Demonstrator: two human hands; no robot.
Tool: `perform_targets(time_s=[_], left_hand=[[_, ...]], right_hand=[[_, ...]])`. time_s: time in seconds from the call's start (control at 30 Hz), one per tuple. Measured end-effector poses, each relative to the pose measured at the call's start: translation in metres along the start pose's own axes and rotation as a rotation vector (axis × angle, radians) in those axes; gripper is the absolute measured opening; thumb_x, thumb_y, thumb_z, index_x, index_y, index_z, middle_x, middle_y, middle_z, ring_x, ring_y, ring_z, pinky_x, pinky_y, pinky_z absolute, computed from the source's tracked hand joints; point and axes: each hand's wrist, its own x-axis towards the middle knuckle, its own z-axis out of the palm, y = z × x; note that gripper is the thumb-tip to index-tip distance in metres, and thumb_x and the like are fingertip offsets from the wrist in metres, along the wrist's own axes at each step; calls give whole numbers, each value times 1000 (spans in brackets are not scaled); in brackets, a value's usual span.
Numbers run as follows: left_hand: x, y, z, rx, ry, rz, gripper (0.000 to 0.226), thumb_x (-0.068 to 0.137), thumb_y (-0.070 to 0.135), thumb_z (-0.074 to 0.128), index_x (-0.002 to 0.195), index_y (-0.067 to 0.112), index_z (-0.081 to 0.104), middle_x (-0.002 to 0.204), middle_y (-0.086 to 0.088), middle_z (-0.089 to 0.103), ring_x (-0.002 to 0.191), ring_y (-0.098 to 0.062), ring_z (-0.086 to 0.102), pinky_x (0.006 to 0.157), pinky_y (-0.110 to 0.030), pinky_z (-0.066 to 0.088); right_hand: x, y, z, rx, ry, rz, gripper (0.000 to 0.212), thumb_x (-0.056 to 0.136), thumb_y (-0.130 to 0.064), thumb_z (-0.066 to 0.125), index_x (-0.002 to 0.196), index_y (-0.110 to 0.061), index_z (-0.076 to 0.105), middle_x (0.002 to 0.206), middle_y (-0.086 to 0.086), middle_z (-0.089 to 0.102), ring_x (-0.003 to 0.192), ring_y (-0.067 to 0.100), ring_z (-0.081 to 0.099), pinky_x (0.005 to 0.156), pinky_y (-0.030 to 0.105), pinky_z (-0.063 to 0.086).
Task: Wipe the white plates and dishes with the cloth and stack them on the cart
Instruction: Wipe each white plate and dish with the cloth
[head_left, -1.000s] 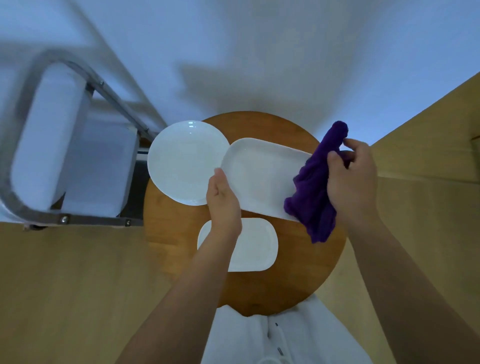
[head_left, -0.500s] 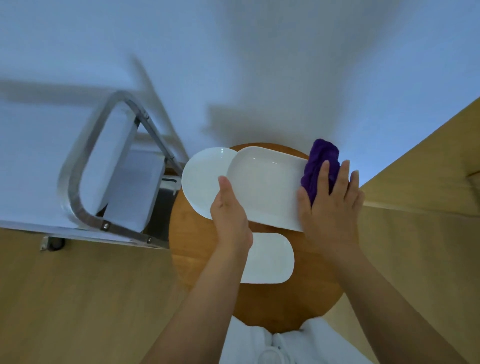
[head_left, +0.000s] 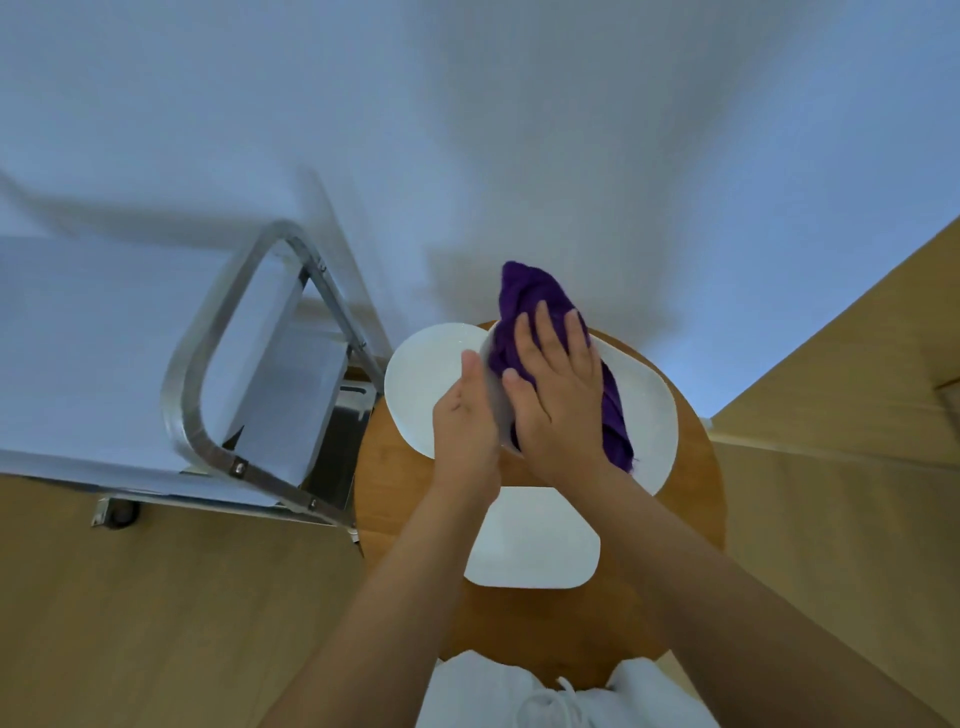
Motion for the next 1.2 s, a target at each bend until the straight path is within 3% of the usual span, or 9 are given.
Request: perform_targets(time_s=[0.07,0.27,0.43,0.6,0.73,0.93,1.0,1.1,1.2], left_hand=[[3,7,-5,16,-6,76,32,96,58,32,76,39,50,79,14,60,81,-11,59,72,-27,52],[9,25,-19,69,-29,129,46,99,52,32,106,20,65,103,-5,70,98,-22,65,91,-37,54],[20,41,-27,106,-40,83,47,99,52,37,87,15,64,86,-6,68,89,-22,66,76,-33,55],[32,72,-38,302,-199,202,49,97,53,41,72,14,56,47,10,56,49,-7,54,46,-19,43],[39,101,-43,575,-356,122,45,95,55,45,90,14,63,73,0,64,67,-16,60,62,-26,51],[30,91,-20,266,-313,7,47,96,49,49,127,14,55,120,-9,65,109,-27,61,96,-43,50],[19,65,-7,232,-243,-12,48,96,46,50,131,14,47,119,-5,61,108,-27,60,90,-44,53],[-5,29,4,58,-78,28,20,98,34,45,107,22,58,92,1,62,84,-16,62,61,-28,53],[-9,21,1,-3,23,135,28,101,30,38,81,30,57,82,2,62,80,-16,61,70,-31,55]], right_hand=[[3,-8,-1,131,-18,-27,73,83,-43,5,144,-15,34,152,3,30,145,22,13,116,33,2],[-15,-19,2,416,-98,-107,54,88,-33,28,134,-18,51,142,-5,46,137,3,16,118,39,14],[-32,9,-2,216,-104,-431,56,83,-37,48,137,-21,47,144,-4,44,141,7,13,114,32,6],[-52,64,-1,-300,-110,-728,89,67,-45,75,141,-21,32,146,4,42,138,30,29,109,48,22],[-59,89,-2,-402,19,-876,78,67,-33,81,134,-21,41,132,4,57,123,33,51,102,47,37],[-49,51,-17,-184,241,-714,53,65,-22,83,109,-12,56,102,7,71,100,30,64,77,37,52],[-36,36,-24,-130,289,-574,43,61,-18,86,97,-7,65,90,9,71,89,31,67,67,34,53],[-27,17,-28,-177,305,-437,30,60,-15,86,85,-7,71,82,7,71,84,30,68,62,32,51],[-31,11,-25,-173,273,-429,36,59,-16,87,90,-8,71,89,7,72,90,29,68,66,32,52]])
